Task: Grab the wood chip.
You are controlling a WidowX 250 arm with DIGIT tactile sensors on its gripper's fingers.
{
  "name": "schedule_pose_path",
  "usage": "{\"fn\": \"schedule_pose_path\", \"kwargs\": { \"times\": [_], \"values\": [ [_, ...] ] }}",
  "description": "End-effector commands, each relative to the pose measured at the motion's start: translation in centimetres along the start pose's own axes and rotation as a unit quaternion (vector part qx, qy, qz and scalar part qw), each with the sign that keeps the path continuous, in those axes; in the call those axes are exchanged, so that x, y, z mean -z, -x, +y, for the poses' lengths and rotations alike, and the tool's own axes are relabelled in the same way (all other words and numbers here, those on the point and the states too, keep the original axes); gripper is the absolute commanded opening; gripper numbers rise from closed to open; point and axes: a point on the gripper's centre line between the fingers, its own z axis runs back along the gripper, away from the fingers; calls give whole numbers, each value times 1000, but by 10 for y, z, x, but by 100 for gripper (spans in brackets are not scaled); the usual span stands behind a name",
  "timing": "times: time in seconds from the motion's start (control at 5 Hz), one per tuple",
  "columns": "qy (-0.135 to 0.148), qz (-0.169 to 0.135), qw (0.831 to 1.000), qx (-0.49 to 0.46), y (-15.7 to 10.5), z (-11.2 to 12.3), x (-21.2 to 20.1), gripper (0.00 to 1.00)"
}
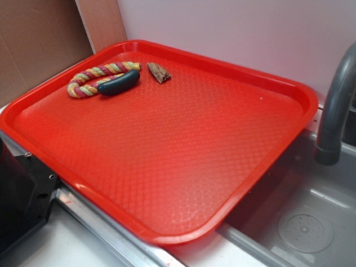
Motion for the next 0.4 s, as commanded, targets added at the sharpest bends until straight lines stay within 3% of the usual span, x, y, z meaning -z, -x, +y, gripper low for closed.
{"fn": "schedule_pose_path", "kwargs": {
  "times": [0.0,0.2],
  "values": [
    [0,0,1000,0,0,0,0,100],
    [17,4,997,-70,-15,5,5,100]
  ]
}}
